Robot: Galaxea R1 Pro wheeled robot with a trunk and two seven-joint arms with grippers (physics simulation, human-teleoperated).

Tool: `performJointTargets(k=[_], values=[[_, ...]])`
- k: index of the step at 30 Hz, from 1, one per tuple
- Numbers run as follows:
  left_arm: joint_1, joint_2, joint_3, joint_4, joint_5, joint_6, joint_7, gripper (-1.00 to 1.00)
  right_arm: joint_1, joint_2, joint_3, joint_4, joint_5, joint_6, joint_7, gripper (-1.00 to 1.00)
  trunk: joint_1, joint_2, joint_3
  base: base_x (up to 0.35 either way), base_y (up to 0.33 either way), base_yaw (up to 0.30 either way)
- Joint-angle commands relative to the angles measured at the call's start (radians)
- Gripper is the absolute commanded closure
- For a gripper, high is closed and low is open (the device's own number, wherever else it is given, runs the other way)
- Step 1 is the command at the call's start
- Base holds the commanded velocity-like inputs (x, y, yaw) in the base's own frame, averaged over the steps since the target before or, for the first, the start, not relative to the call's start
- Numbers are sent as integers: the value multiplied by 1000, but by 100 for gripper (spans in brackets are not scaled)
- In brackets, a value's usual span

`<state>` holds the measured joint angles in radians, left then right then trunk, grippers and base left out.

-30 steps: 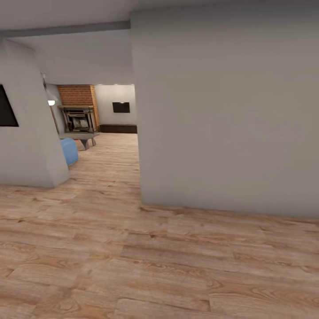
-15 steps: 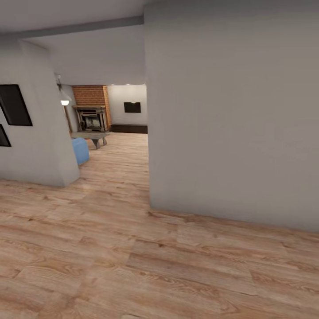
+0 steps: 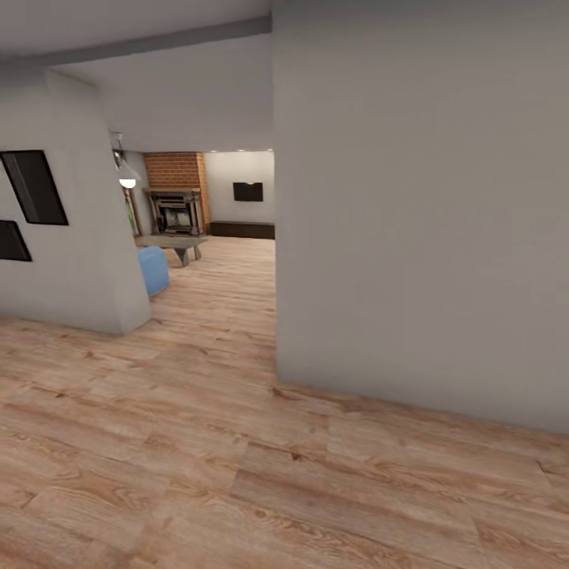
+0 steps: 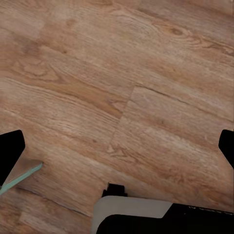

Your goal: Move the two storage containers from the living room to the garage. In the garage, place one container on the floor and stack the other container on top of it (either order is fine).

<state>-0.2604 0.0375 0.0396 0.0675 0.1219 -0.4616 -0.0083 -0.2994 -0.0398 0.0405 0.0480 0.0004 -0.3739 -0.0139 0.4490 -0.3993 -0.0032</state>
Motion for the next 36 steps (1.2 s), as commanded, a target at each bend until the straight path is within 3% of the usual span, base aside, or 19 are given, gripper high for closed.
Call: performJointTargets(k=[1,36], values=[[-2,0,4,4,2,-6,-1,-100,-1,0,4,4,0,-7,-1,-100,1,-1,0,326,0,241],[-2,0,3,5,2,-6,-1,-100,-1,0,4,4,0,-7,-1,-100,1,-1,0,326,0,229]])
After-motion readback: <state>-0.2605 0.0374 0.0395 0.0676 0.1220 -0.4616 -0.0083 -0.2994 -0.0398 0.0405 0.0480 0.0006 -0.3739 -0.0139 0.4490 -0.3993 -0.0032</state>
